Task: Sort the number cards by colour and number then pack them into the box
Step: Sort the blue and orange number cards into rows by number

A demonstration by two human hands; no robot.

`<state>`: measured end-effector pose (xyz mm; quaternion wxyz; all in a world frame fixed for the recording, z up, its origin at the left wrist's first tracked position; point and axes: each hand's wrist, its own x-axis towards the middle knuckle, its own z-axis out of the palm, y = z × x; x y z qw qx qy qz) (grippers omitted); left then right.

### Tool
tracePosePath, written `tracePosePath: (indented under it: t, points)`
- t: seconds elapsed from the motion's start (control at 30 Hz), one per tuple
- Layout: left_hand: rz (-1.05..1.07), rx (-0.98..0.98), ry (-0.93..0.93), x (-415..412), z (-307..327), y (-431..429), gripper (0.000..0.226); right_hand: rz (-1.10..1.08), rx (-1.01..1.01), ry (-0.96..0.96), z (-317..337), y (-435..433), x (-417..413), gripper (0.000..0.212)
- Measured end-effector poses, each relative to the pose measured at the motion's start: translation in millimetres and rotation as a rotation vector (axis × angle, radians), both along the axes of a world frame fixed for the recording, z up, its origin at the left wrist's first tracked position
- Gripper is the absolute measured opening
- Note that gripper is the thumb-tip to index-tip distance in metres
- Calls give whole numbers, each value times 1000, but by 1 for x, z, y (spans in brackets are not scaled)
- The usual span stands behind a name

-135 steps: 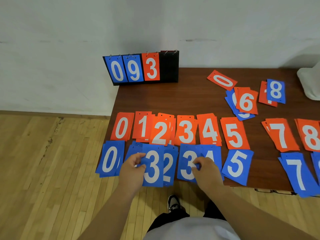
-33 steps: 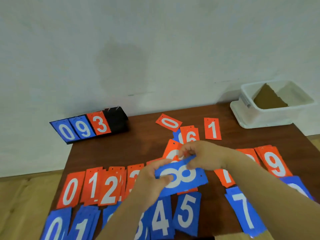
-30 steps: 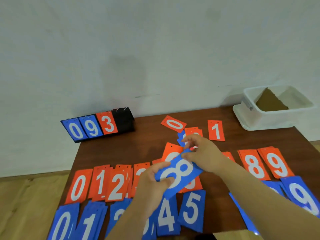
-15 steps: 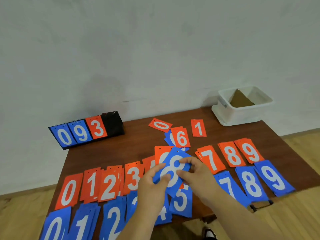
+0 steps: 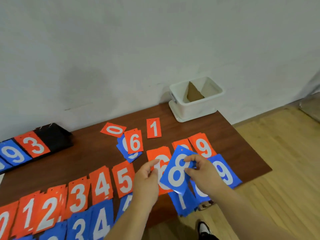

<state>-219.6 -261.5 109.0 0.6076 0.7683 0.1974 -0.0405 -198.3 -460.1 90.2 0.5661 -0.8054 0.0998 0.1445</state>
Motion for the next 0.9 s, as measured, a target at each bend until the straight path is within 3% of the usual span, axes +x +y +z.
tracePosePath:
  t: [0.17, 0.3, 0.6, 0.8, 0.9]
  points:
    - [-58, 80, 77, 36, -20, -73, 34, 47, -150, 71, -20, -124, 47, 34]
    - [10, 126, 155, 46, -28, -94, 33, 155, -239, 123, -39, -169, 68, 37]
    - [241, 148, 280, 32, -41, -87, 27, 424, -213, 140, -72, -150, 83, 35]
    - [431, 153, 329, 7, -46, -65, 28, 700, -409, 136, -112, -108, 67, 43]
    - [466, 152, 353, -7, -49, -59, 29, 761, -614, 87, -123, -95, 67, 44]
